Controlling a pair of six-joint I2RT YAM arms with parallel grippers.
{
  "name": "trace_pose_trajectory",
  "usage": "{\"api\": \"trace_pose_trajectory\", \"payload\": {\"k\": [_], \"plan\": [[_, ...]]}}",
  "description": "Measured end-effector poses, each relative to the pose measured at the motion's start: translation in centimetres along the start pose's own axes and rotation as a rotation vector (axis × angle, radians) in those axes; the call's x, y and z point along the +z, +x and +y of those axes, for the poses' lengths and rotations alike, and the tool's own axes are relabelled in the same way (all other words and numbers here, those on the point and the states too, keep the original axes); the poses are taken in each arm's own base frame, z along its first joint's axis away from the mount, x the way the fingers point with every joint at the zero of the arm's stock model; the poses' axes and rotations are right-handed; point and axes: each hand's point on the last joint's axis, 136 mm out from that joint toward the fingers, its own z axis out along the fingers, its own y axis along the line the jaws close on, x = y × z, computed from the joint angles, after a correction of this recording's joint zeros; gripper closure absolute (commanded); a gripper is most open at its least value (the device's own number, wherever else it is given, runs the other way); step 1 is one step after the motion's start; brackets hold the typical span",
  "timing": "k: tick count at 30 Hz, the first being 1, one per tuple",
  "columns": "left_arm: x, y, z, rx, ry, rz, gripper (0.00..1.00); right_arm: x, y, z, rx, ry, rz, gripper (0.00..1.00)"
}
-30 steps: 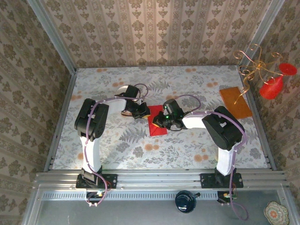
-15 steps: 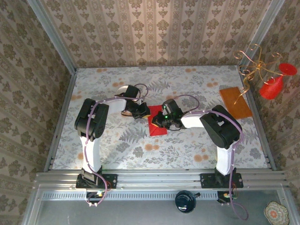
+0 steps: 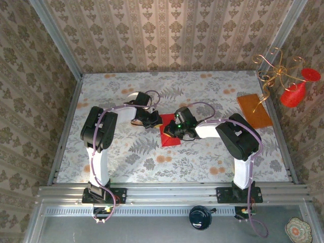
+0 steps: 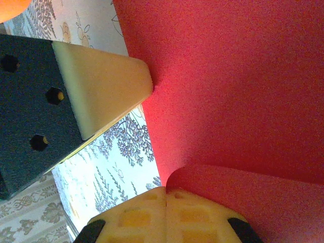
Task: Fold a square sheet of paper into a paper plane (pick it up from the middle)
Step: Fold the triangle a second time at the center of the table.
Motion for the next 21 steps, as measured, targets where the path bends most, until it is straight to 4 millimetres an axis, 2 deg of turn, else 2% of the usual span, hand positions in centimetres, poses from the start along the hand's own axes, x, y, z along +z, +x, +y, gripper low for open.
{"api": "trace_pose_trajectory", "payload": {"k": [21], "plan": [[0.01, 0.02, 0.01, 0.0, 0.0, 0.0, 0.87, 0.49, 0.2, -0.84, 0.011, 0.019, 0.01, 1.0]]}}
